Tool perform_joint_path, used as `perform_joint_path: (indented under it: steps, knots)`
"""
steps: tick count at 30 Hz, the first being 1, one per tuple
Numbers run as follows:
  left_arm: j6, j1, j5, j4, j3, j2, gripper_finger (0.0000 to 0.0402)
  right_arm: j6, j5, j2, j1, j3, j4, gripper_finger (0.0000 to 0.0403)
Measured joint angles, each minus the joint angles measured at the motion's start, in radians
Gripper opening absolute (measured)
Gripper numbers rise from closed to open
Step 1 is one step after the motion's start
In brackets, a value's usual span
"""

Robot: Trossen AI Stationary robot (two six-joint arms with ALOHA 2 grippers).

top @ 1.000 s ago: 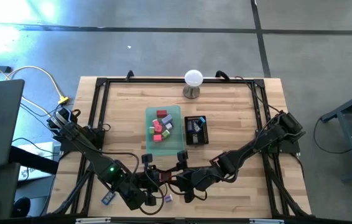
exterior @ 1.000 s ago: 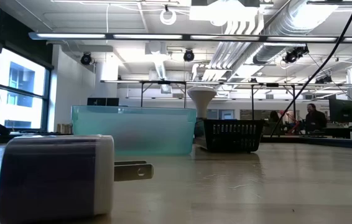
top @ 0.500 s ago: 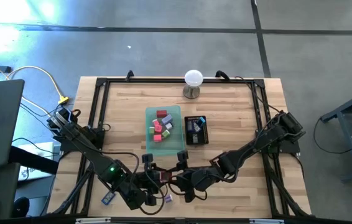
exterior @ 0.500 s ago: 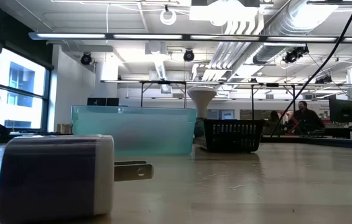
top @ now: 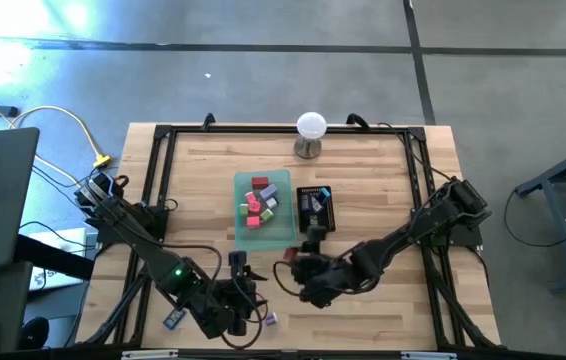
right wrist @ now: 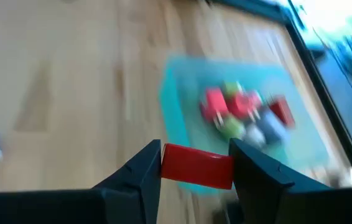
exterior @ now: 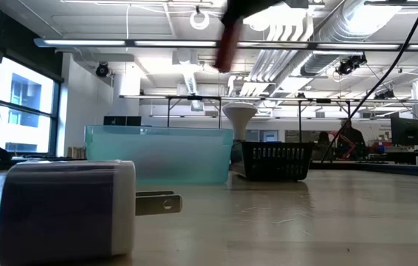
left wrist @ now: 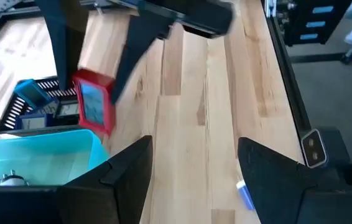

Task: Pick & Place Office items
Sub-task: Put the red digital clock into the black bin

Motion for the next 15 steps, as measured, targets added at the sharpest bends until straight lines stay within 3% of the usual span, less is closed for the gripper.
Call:
perform_joint_path:
  steps: [8, 15]
  knots:
    - [0.001, 0.030, 0.097, -0.046, 0.000, -0.005, 0.0229, 0.339, 0.128, -0.018, -0.029, 0.001, -0.354, 0.0150]
    - [-0.001, 0.047, 0.192, -0.060, 0.000, -0.005, 0.0230, 0.542, 0.174, -0.012, -0.125, 0.001, -0.525, 0.0156]
